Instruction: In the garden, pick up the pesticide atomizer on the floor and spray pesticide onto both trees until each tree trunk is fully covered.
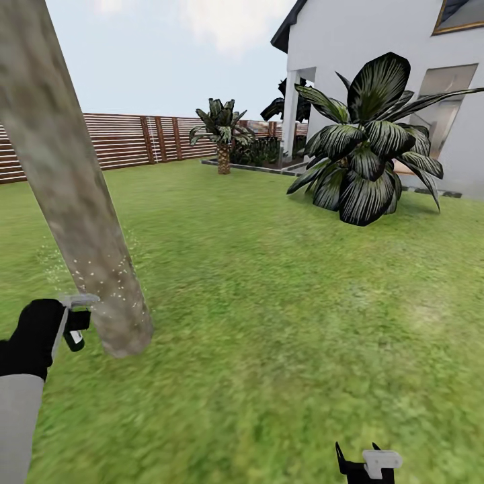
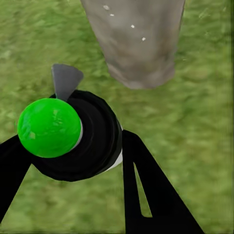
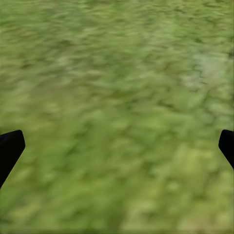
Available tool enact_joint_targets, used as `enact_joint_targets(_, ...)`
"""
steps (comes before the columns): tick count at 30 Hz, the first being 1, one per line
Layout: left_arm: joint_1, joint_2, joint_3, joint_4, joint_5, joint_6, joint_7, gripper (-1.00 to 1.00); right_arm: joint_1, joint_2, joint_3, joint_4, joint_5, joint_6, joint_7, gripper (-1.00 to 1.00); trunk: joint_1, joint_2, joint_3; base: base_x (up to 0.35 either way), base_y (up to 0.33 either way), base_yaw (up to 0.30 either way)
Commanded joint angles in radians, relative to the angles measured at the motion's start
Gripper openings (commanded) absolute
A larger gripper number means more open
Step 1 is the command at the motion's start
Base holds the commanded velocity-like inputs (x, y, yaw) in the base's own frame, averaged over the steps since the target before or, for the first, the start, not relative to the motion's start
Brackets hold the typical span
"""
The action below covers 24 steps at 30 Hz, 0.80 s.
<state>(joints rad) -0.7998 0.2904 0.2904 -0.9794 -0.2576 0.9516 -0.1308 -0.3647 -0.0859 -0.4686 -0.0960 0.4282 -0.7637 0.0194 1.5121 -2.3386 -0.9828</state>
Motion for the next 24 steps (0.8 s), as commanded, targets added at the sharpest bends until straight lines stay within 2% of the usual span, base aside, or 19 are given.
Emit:
enact_joint_targets(1,0.037,-0.011,-0.037,0.006,-0.014,0.001,-0.012,-1.0,-0.001,0.0,-0.009,0.001,0.007,-0.003,0.002,1.0,0.0,0.0,-0.001,0.0,0.0,0.0)
enact_joint_targets(3,0.067,-0.046,-0.068,0.009,-0.015,-0.002,-0.012,-1.0,0.0,0.0,-0.009,0.001,0.007,-0.003,0.002,1.0,0.0,0.0,-0.001,0.0,0.0,0.0)
enact_joint_targets(5,0.075,-0.062,-0.076,0.01,-0.016,-0.003,-0.012,-1.0,0.0,0.0,-0.009,0.001,0.007,-0.003,0.002,1.0,0.0,0.0,-0.001,0.0,0.0,0.0)
enact_joint_targets(6,0.078,-0.06,-0.072,0.012,-0.016,-0.004,-0.012,-1.0,0.0,0.001,-0.009,0.001,0.007,-0.003,0.002,1.0,0.0,0.0,-0.001,-0.021,0.0,0.0)
enact_joint_targets(8,0.085,-0.045,-0.067,0.014,-0.019,-0.006,-0.012,-1.0,0.0,0.0,-0.009,0.001,0.007,-0.003,0.002,1.0,0.0,0.0,-0.001,-0.168,0.08,0.0)
enact_joint_targets(11,0.106,0.009,-0.065,0.019,-0.014,-0.007,-0.012,-1.0,0.0,0.0,-0.009,0.001,0.007,-0.003,0.002,1.0,0.0,0.0,-0.001,-0.253,0.146,0.0)
enact_joint_targets(13,0.131,0.018,-0.066,0.038,-0.013,-0.027,-0.012,-1.0,0.0,0.0,-0.009,0.001,0.007,-0.003,0.002,1.0,0.0,0.0,-0.001,-0.276,0.179,0.0)
enact_joint_targets(15,0.159,0.02,-0.068,0.088,-0.013,-0.123,-0.012,-1.0,0.0,0.0,-0.009,0.001,0.007,-0.003,0.002,1.0,0.0,0.0,-0.001,-0.28,0.188,0.0)
enact_joint_targets(16,0.168,0.021,-0.067,0.148,-0.012,-0.185,-0.012,-1.0,0.0,0.001,-0.009,0.001,0.007,-0.003,0.002,1.0,0.0,0.0,-0.001,-0.281,0.19,0.0)
enact_joint_targets(17,0.171,0.021,-0.068,0.21,-0.012,-0.247,-0.012,-1.0,0.0,0.001,-0.009,0.001,0.007,-0.003,0.002,1.0,0.0,0.0,-0.001,-0.281,0.191,0.0)
enact_joint_targets(18,0.172,0.021,-0.069,0.239,-0.012,-0.283,-0.012,-1.0,0.0,0.001,-0.009,0.001,0.007,-0.003,0.002,1.0,0.0,0.0,-0.001,-0.281,0.191,0.0)
enact_joint_targets(21,0.174,0.016,-0.077,0.353,-0.016,-0.457,-0.014,-1.0,0.0,0.001,-0.007,0.001,0.015,-0.003,0.004,1.0,0.0,0.0,-0.001,-0.282,0.191,0.0)
enact_joint_targets(23,0.174,0.013,-0.108,0.412,-0.022,-0.571,-0.041,-1.0,-0.001,0.002,-0.001,0.0,0.036,-0.002,0.005,1.0,0.0,0.0,-0.001,-0.282,0.191,0.0)
enact_joint_targets(24,0.174,0.015,-0.143,0.434,-0.029,-0.622,-0.076,-1.0,-0.001,0.003,0.008,-0.003,0.052,-0.002,0.005,1.0,0.0,0.0,-0.001,-0.282,0.189,0.0)
